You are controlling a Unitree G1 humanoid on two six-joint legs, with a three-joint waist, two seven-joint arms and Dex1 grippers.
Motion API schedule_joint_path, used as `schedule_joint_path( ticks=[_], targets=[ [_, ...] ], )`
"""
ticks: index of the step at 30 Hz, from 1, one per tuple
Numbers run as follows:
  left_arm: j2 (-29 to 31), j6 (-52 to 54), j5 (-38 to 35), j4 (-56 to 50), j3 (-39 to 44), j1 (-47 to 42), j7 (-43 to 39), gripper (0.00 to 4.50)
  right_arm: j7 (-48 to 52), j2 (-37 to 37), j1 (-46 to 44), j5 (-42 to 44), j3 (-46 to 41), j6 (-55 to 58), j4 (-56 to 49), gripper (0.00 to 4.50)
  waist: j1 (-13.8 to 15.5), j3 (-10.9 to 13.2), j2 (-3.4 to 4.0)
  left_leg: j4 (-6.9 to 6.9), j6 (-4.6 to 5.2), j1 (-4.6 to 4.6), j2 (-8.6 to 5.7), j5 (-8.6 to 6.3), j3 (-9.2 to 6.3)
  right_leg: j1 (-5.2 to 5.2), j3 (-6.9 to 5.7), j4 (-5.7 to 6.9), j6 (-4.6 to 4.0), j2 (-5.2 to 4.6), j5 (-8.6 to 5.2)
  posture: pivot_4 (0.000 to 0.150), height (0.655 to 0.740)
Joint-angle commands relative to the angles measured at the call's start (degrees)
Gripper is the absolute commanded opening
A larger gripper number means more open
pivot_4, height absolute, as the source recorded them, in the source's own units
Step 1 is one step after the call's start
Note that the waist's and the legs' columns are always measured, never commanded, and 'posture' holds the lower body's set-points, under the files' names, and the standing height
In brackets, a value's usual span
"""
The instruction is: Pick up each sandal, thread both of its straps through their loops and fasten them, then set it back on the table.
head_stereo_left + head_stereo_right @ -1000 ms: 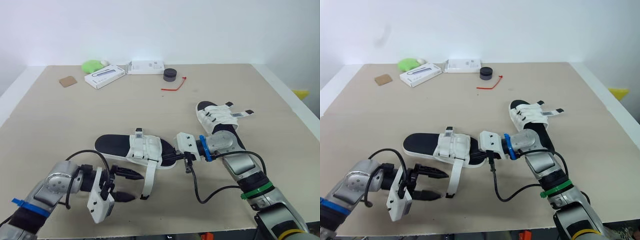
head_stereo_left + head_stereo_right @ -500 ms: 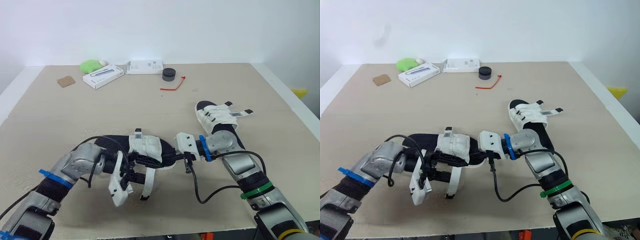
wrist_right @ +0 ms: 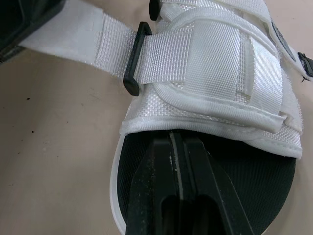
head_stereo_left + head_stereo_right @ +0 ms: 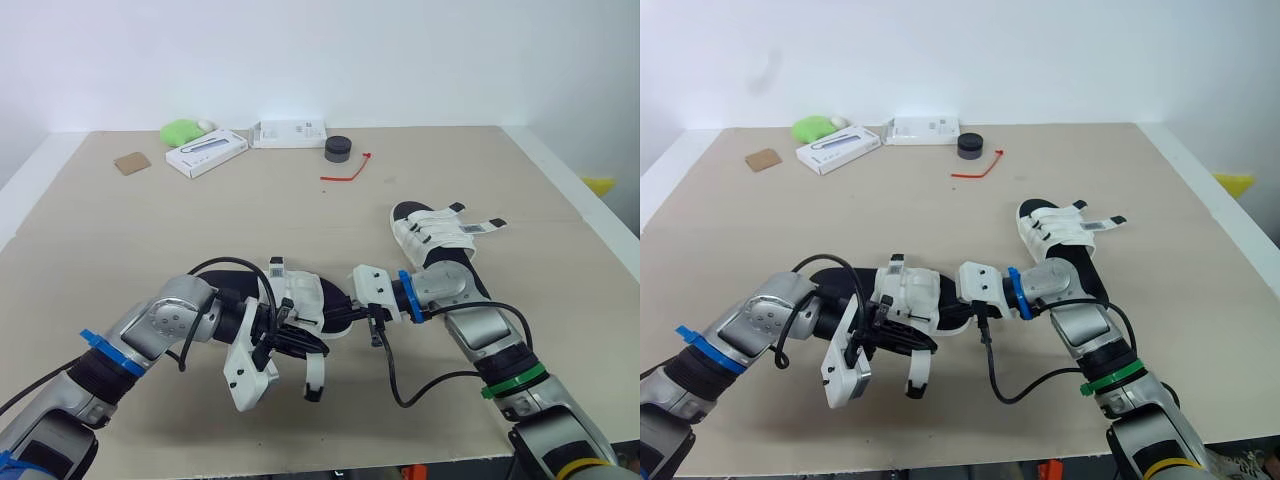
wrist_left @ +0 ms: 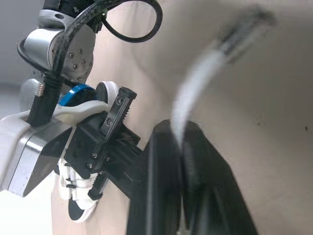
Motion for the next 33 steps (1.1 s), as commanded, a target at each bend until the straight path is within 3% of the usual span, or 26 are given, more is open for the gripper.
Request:
schedule_joint_path(
  ticks=[1, 10, 14, 16, 26, 33],
  targets=[
    [0.32, 2.49, -3.56, -1.73, 1.39, 0.30, -0.02, 0.08, -0.43, -0.36, 0.09, -0.83, 0.26, 0.30, 0.10, 0.00, 0.00, 0.00, 0.00, 0.00, 0.00, 0.00, 0.00, 0.00, 0.00, 0.00, 0.00, 0.00, 0.00, 0.00, 0.00, 0.150, 0.7400],
    [0.68, 44.92, -31.15, -8.55, 8.05, 5.42, -1.39, 0.08, -0.36, -0.52, 0.11, -1.04, 0.30, -0.21, 0.38, 0.00, -0.05, 0.00, 0.01, 0.00, 0.00, 0.00, 0.01, 0.00, -0.05, -0.02, -0.03, 0.04, 0.07, 0.04, -0.05, 0.150, 0.7400],
    [-1.20, 69.99, -48.64, -8.23, 13.13, 2.39, 0.34, 0.08, -0.27, -0.35, -0.32, -1.03, 0.31, -0.42, 0.69, 0.00, -0.05, 0.01, 0.01, 0.00, 0.00, -0.02, 0.01, 0.00, -0.14, -0.02, -0.02, 0.05, 0.10, 0.14, -0.10, 0.150, 0.7400],
    [-2.01, 78.82, -54.05, -6.74, 14.64, 0.52, -0.38, 0.08, -0.19, -0.35, -0.58, -1.06, 0.25, -0.64, 1.03, 0.00, -0.05, 0.01, 0.00, 0.00, -0.01, -0.03, 0.01, 0.00, -0.19, -0.02, -0.02, 0.06, 0.11, 0.17, -0.12, 0.150, 0.7400],
    [-8.17, 93.36, -53.19, 5.55, 15.97, -7.00, -4.75, 0.08, -0.35, -0.37, -0.74, -1.10, 0.09, -0.84, 0.70, 0.00, -0.04, 0.01, 0.01, 0.01, -0.07, -0.08, -0.16, 0.02, -0.46, -0.01, 0.04, 0.10, -0.01, 0.30, -0.16, 0.150, 0.7400],
    [-11.65, 93.24, -46.69, 13.22, 18.43, -9.22, -3.01, 0.08, -0.60, -1.12, 0.28, -0.84, -0.26, -0.31, -0.65, 0.00, -0.05, 0.01, 0.01, 0.01, -0.15, -0.08, -0.26, 0.06, -0.49, 0.01, 0.06, 0.10, 0.06, 0.24, -0.13, 0.150, 0.7400]
  ],
)
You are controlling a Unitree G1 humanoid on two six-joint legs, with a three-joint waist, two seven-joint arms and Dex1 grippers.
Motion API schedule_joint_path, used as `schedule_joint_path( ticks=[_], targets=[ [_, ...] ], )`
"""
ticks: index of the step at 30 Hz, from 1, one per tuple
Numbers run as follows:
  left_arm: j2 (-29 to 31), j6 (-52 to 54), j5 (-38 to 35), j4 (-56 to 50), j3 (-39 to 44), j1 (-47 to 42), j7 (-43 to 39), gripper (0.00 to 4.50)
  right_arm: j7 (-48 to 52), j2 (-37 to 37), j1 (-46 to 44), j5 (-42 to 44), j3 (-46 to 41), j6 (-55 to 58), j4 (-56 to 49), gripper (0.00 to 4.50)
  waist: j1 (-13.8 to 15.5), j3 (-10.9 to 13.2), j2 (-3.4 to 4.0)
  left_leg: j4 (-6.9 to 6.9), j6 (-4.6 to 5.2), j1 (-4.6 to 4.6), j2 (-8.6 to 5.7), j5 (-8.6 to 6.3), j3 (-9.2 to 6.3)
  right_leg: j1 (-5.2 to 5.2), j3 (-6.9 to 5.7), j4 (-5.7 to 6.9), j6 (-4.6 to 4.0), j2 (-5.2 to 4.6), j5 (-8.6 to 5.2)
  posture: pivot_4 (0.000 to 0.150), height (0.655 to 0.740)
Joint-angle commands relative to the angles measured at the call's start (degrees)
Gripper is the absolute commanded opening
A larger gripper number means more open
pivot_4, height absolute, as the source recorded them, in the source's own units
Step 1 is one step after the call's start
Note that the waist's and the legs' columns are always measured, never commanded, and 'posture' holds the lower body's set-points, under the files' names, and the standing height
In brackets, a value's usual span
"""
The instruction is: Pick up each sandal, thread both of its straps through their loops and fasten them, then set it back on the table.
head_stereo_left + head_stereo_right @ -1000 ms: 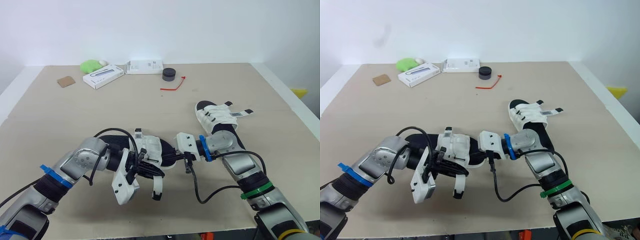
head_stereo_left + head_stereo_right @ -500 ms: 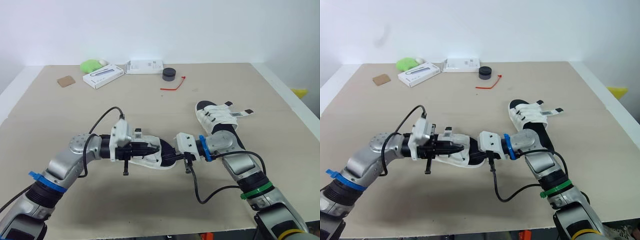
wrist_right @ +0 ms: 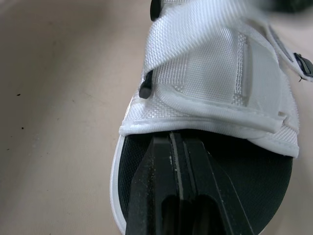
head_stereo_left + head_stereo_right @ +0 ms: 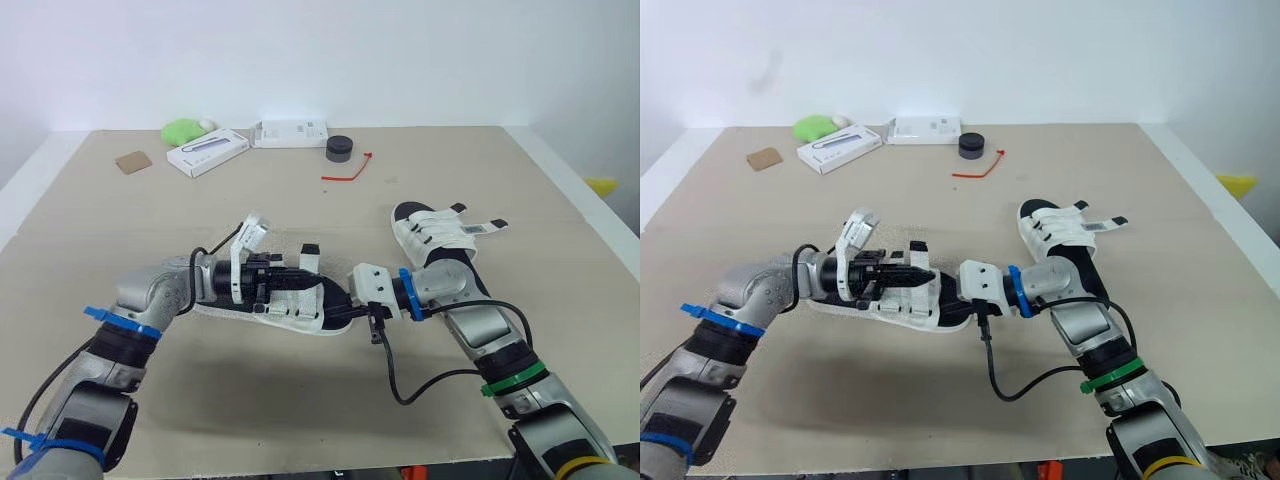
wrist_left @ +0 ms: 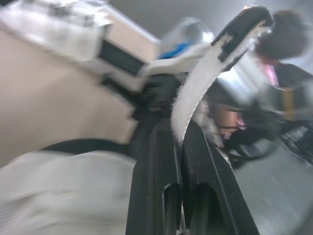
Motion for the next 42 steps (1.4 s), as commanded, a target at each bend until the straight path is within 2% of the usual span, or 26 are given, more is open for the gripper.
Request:
schedule_joint_path(
  ticks=[1, 10, 13, 16, 19, 28, 33, 36, 38, 40, 42],
  targets=[
    [-0.45, -0.67, 2.39, 0.86, 2.95, -1.43, 0.09, 0.08, -0.04, -1.07, 0.70, -0.39, -0.22, 0.48, -1.14, 0.00, -0.02, 0.00, 0.00, 0.00, 0.00, 0.00, 0.00, 0.00, 0.00, 0.00, 0.01, 0.00, 0.00, 0.00, 0.00, 0.150, 0.7400],
    [-1.98, -1.44, 8.62, 3.47, 2.49, -1.67, -1.15, 0.08, -0.17, -0.68, -0.18, -0.38, 0.07, 0.60, -0.58, 0.00, -0.01, 0.00, 0.00, 0.00, -0.02, 0.00, 0.01, 0.01, 0.00, 0.01, 0.03, 0.00, -0.04, -0.09, 0.10, 0.150, 0.7400],
    [-2.75, -2.41, 9.87, 4.06, 3.26, -2.01, -1.06, 0.98, -0.15, -0.57, -0.23, -0.37, 0.16, 0.62, -0.56, 0.00, 0.00, 0.00, 0.00, 0.00, -0.03, 0.00, 0.01, 0.02, 0.00, 0.01, 0.03, 0.00, -0.04, -0.09, 0.10, 0.150, 0.7400],
    [-3.03, -4.59, 11.75, 4.43, 3.93, -2.56, -1.26, 2.58, -0.06, -0.66, -0.14, -0.34, 0.11, 0.58, -0.59, 0.00, -0.01, 0.00, 0.00, 0.00, -0.02, -0.01, 0.01, 0.01, -0.01, 0.01, 0.02, 0.00, -0.07, -0.08, 0.10, 0.150, 0.7400],
    [-3.02, -6.30, 13.20, 4.95, 4.76, -3.40, -1.73, 3.94, -0.02, -0.74, -0.03, -0.31, 0.04, 0.59, -0.66, 0.00, -0.04, 0.00, 0.00, 0.00, -0.02, -0.02, 0.02, 0.00, 0.00, 0.00, 0.03, -0.01, -0.17, -0.09, 0.15, 0.150, 0.7400],
    [-3.15, -16.20, 19.15, 11.04, 6.64, -9.03, -2.65, 3.94, -0.15, -0.63, 0.11, -0.39, 0.18, 0.62, -0.63, 0.00, -0.04, 0.00, 0.00, 0.00, -0.02, -0.04, -0.01, 0.00, 0.00, 0.00, 0.01, -0.03, -0.15, -0.10, 0.15, 0.150, 0.7400],
    [-4.57, -22.18, 19.82, 7.22, 6.29, -9.13, -6.47, 3.94, -0.22, -0.62, 0.13, -0.44, 0.20, 0.61, -0.60, 0.00, -0.04, 0.00, -0.01, 0.00, -0.02, -0.07, -0.01, -0.01, 0.00, -0.01, 0.02, -0.03, -0.16, -0.16, 0.15, 0.150, 0.7400],
    [-4.49, -25.31, 21.71, 3.63, 3.35, -6.81, -10.14, 3.16, -0.27, -0.55, 0.13, -0.45, 0.23, 0.63, -0.58, 0.00, -0.06, 0.00, 0.00, 0.00, -0.02, -0.09, -0.01, -0.01, 0.02, -0.02, 0.03, -0.04, -0.16, -0.15, 0.15, 0.150, 0.7400],
    [-4.41, -25.88, 22.45, 2.98, 2.63, -6.10, -11.19, 2.20, -0.31, -0.57, 0.16, -0.45, 0.21, 0.68, -0.64, 0.00, -0.06, 0.00, 0.00, 0.00, -0.02, -0.08, -0.01, -0.01, 0.02, -0.01, 0.03, -0.03, -0.16, -0.15, 0.15, 0.150, 0.7400],
    [-4.34, -25.86, 23.14, 2.90, 2.02, -5.62, -11.83, 1.67, -0.38, -0.58, 0.23, -0.46, 0.21, 0.72, -0.74, 0.00, -0.05, 0.00, 0.00, 0.00, -0.02, -0.08, 0.00, -0.01, 0.02, -0.02, 0.04, -0.03, -0.15, -0.14, 0.16, 0.150, 0.7400],
    [-4.17, -26.15, 24.57, 4.15, 1.01, -5.37, -12.54, 0.84, -0.45, -0.57, 0.29, -0.43, 0.22, 0.80, -0.83, 0.00, -0.03, 0.00, 0.00, 0.00, -0.02, -0.08, -0.01, -0.01, 0.01, -0.01, 0.03, -0.03, -0.11, -0.13, 0.14, 0.150, 0.7400]
  ],
)
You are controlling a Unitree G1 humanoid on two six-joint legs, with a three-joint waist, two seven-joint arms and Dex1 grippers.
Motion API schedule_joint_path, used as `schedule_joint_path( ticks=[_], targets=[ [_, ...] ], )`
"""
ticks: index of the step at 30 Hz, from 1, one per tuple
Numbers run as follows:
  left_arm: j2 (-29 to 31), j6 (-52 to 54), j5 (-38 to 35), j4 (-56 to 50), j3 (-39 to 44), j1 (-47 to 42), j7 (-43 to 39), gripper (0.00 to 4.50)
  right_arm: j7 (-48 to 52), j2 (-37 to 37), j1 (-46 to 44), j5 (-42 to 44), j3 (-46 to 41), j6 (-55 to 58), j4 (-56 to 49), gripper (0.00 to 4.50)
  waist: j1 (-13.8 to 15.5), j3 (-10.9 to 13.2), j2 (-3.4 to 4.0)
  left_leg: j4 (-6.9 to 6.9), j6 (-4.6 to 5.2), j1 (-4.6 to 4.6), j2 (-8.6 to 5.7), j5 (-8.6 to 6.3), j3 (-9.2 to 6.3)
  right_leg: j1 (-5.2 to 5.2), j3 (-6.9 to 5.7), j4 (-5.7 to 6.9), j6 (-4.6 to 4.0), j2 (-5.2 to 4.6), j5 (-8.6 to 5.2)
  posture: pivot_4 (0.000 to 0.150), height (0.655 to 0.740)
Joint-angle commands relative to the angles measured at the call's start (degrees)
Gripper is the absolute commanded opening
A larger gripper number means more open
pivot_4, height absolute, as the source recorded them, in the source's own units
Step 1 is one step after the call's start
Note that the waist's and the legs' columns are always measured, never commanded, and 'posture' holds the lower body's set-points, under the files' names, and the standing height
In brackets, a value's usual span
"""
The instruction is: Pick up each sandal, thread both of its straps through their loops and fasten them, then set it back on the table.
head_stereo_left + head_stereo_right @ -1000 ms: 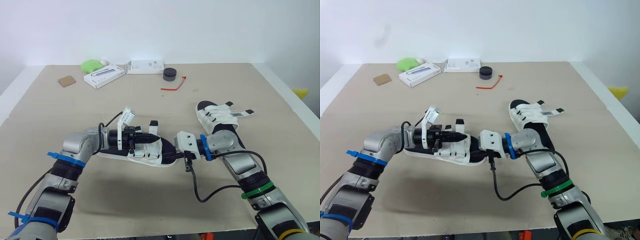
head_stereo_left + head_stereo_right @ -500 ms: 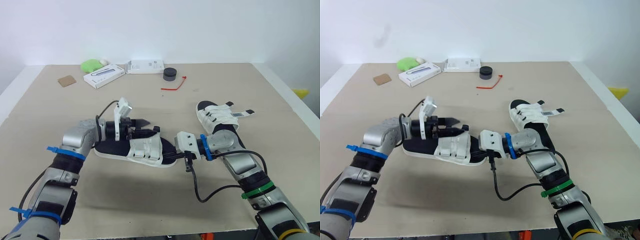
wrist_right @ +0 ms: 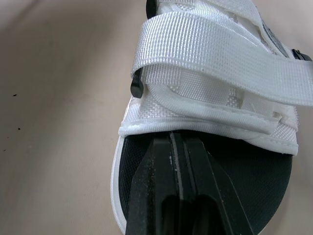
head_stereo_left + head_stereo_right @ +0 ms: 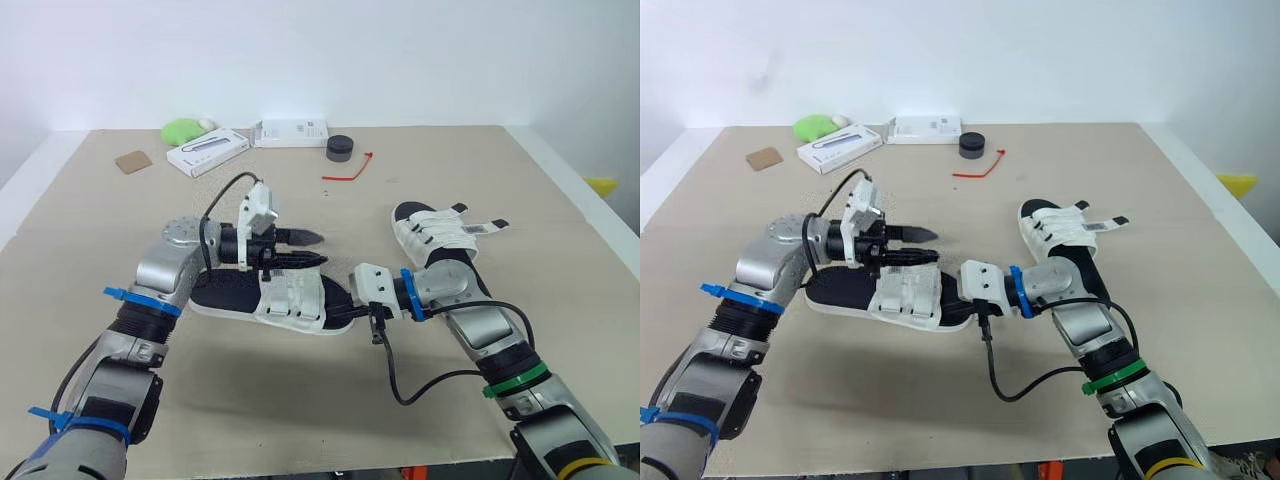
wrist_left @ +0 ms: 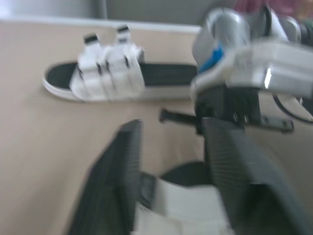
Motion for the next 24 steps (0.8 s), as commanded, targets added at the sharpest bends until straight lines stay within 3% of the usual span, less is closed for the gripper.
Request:
schedule_joint_path(
  ticks=[1, 2, 13, 21, 24],
  targets=[
    [0.50, -1.46, 2.50, 0.22, -1.07, -0.27, -1.24, 0.32, 0.04, -0.22, 0.09, -0.47, 0.33, 0.49, -0.37, 0.00, 0.00, 0.00, 0.00, 0.00, 0.00, 0.00, 0.00, 0.00, 0.00, 0.00, 0.00, 0.00, 0.06, 0.01, -0.04, 0.150, 0.7400],
    [0.49, -1.90, 3.50, 1.13, -1.60, -0.29, -1.47, 0.11, 0.03, -0.22, 0.10, -0.48, 0.34, 0.45, -0.35, 0.00, -0.01, 0.00, 0.00, 0.00, 0.00, 0.00, 0.00, 0.00, 0.01, 0.00, 0.00, 0.00, 0.09, 0.01, -0.05, 0.150, 0.7400],
    [0.67, -7.87, 13.70, 16.99, -6.15, -3.93, -4.13, 0.11, -0.23, -0.20, 0.39, -0.53, 0.34, 0.48, -0.81, 0.00, -0.01, -0.01, -0.01, 0.00, 0.02, 0.04, -0.03, -0.01, 0.04, 0.03, 0.02, 0.00, 0.18, 0.04, -0.12, 0.150, 0.7400],
    [-1.66, -9.64, 13.03, 21.63, -1.68, -7.66, -0.66, 0.11, -0.34, -0.40, 0.91, -0.51, 0.37, 0.64, -1.34, 0.00, 0.03, -0.02, -0.02, 0.00, 0.02, 0.04, 0.00, -0.01, 0.03, 0.04, 0.02, 0.01, 0.24, 0.02, -0.14, 0.150, 0.7400],
    [-2.71, -4.10, 8.87, 20.61, 3.99, -11.28, 3.92, 0.11, -0.32, -0.53, 1.28, -0.40, 0.37, 0.64, -1.56, 0.00, 0.00, -0.02, -0.02, 0.00, 0.02, 0.03, 0.00, -0.01, 0.03, 0.03, 0.02, 0.01, 0.25, 0.02, -0.13, 0.150, 0.7400]
  ],
)
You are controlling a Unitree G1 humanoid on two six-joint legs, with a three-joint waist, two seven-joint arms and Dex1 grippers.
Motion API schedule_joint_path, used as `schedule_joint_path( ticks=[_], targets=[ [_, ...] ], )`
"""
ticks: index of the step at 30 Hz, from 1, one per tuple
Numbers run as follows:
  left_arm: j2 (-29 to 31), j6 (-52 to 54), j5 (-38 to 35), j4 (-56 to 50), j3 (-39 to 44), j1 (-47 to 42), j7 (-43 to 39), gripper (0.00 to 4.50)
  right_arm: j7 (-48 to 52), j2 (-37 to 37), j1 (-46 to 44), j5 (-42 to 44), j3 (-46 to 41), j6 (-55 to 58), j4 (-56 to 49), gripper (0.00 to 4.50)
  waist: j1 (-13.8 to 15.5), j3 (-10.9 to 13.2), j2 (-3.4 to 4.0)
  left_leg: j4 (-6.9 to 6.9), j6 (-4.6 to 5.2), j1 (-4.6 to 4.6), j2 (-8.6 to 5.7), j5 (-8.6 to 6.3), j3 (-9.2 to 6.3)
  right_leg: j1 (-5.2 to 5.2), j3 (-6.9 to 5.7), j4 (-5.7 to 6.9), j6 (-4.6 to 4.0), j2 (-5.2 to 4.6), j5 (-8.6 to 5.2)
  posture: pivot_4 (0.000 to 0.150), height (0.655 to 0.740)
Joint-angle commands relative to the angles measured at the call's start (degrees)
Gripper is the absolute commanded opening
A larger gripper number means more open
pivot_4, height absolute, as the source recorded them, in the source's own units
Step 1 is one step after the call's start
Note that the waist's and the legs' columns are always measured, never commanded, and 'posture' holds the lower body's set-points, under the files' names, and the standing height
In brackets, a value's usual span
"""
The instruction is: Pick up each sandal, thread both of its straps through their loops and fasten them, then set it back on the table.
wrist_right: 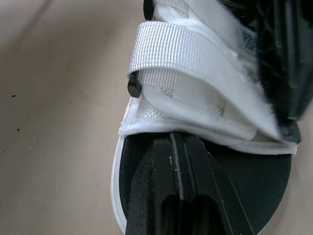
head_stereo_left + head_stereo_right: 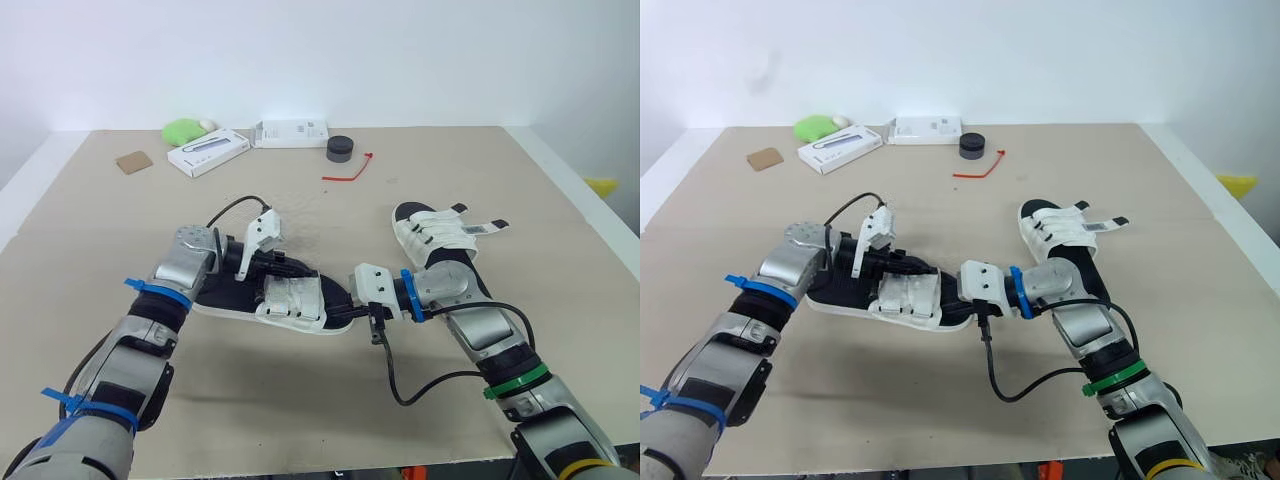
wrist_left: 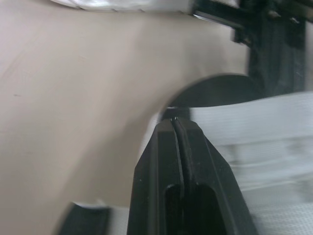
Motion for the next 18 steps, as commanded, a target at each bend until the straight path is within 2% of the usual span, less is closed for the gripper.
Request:
schedule_joint_path(
  ticks=[1, 8, 12, 13, 14, 15, 16, 18],
  targets=[
    [-0.67, 6.06, -4.47, -2.39, 7.34, -5.03, 5.67, 0.11, 0.12, -0.50, 1.07, -0.35, 0.40, 0.35, -1.10, 0.00, 0.01, 0.01, -0.02, 0.00, 0.00, -0.01, 0.00, 0.00, -0.01, -0.01, 0.00, 0.00, 0.00, 0.01, 0.00, 0.150, 0.7400],
    [3.24, 7.28, -6.17, -19.31, 10.87, 0.13, 7.85, 0.11, 0.34, -0.64, 1.43, 0.51, -0.24, 1.67, -1.45, 0.00, -0.14, 0.01, -0.01, 0.00, 0.00, -0.11, 0.04, -0.10, -0.07, -0.12, 0.00, 0.00, -0.26, -0.02, 0.15, 0.150, 0.7400],
    [7.96, 4.83, -6.55, -28.54, 14.35, 8.99, 9.15, 0.11, -0.52, -1.07, 0.72, 5.78, -5.24, 7.64, -2.59, 0.00, -0.14, 0.03, 0.03, 0.00, -0.02, -0.05, 0.06, -0.12, -0.02, -0.13, -0.02, 0.04, -0.28, -0.12, 0.16, 0.150, 0.7400],
    [8.84, 4.93, -6.90, -29.90, 15.22, 10.64, 9.48, 0.00, -0.18, -1.90, 1.03, 7.38, -6.78, 8.54, -3.17, 0.71, -0.02, 0.04, 0.03, 0.00, -0.03, -0.11, 0.06, -0.11, -0.04, -0.17, -0.06, 0.04, -0.29, -0.15, 0.16, 0.150, 0.7400],
    [9.82, 4.20, -6.69, -30.81, 15.99, 12.31, 10.06, 0.00, 0.44, -2.93, 1.62, 9.37, -8.72, 9.72, -4.02, 0.95, 0.26, 0.04, 0.02, 0.00, -0.04, -0.16, 0.04, -0.10, -0.07, -0.19, -0.11, 0.04, -0.29, -0.19, 0.16, 0.150, 0.7400],
    [10.72, 3.17, -6.29, -31.45, 16.67, 13.87, 10.55, 0.00, 1.11, -3.97, 2.28, 11.46, -10.64, 10.96, -4.90, 1.57, 0.47, 0.04, 0.02, 0.04, -0.10, -0.33, 0.00, -0.07, -0.17, -0.26, -0.25, 0.02, -0.28, -0.29, 0.16, 0.150, 0.7400],
    [11.69, 1.79, -5.75, -31.80, 17.22, 15.51, 10.92, 0.00, 2.65, -5.41, 3.46, 14.32, -12.92, 12.13, -6.14, 1.81, 0.71, 0.04, 0.02, 0.05, -0.11, -0.38, -0.04, -0.06, -0.24, -0.27, -0.33, 0.00, -0.27, -0.35, 0.16, 0.150, 0.7400],
    [12.98, -0.75, -4.84, -31.59, 17.80, 17.73, 11.48, 0.00, 5.31, -7.74, 5.63, 19.17, -16.45, 14.03, -8.17, 2.69, 1.19, 0.04, 0.03, 0.05, -0.09, -0.46, -0.06, -0.08, -0.29, -0.31, -0.45, -0.05, -0.27, -0.46, 0.15, 0.150, 0.7400]
  ],
)
